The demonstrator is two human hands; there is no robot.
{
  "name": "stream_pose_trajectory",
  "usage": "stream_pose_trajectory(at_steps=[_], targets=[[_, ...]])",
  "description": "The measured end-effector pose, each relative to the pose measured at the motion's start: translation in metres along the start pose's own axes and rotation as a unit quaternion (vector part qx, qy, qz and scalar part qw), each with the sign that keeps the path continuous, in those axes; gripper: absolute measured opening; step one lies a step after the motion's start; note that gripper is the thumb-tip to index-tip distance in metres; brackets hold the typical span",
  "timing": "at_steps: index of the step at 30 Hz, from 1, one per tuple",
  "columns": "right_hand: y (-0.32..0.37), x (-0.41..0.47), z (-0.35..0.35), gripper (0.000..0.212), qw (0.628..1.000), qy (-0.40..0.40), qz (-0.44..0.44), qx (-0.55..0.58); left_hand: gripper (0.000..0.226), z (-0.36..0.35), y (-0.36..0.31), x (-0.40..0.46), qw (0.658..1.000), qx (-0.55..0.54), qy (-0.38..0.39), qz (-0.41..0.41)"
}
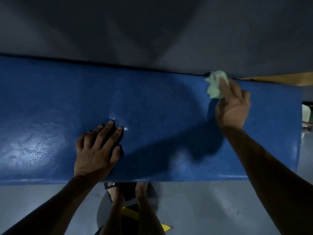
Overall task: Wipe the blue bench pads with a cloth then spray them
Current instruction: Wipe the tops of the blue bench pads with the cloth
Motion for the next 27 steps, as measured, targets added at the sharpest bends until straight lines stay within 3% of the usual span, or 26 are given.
stream_pose_trajectory(at_steps=[3,5,10,12,15,18,21,25,27], targets=[[0.016,-0.015,-0.009,0.071,0.988,-0.038,-0.146,0.039,0.061,0.001,-0.001,0.001,1.0,-0.001,-0.006,-0.001],[0.067,-0.018,-0.018,0.071,0.984,-0.047,-0.153,0.076,0.06,0.002,-0.002,0.0,1.0,0.004,-0.015,-0.003],[0.225,-0.035,-0.035,0.069,0.991,0.059,0.078,0.094,0.06,0.003,-0.002,0.0,1.0,0.011,-0.021,-0.005],[0.227,-0.029,-0.035,0.065,0.981,0.075,0.159,0.084,0.06,0.004,-0.003,0.0,0.999,0.012,-0.033,-0.01],[0.164,-0.016,-0.033,0.064,0.972,0.069,0.222,0.019,0.06,0.004,-0.002,-0.001,0.999,0.01,-0.042,-0.012],[0.074,-0.004,-0.023,0.073,0.99,0.056,0.127,0.005,0.06,0.002,-0.001,0.0,0.999,-0.001,-0.041,-0.012],[0.035,-0.011,-0.014,0.064,1.0,0.008,0.004,0.012,0.06,0.001,0.0,0.0,0.999,-0.011,-0.029,-0.016],[0.076,-0.013,-0.025,0.067,0.984,-0.04,-0.163,0.056,0.058,0.002,0.002,0.0,0.998,-0.024,-0.042,-0.025],[0.124,-0.012,-0.028,0.073,0.982,-0.044,-0.161,0.093,0.056,0.005,0.003,-0.001,0.998,-0.033,-0.048,-0.033]])
Point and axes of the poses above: each hand's wrist, its own x-axis towards the middle knuckle, its own z-axis out of the back of the hand, y = z × x, the point moved 5 cm from there along x, towards the middle knuckle, and after that the axes turned 4 degrees about y, right-handed, at the moved point
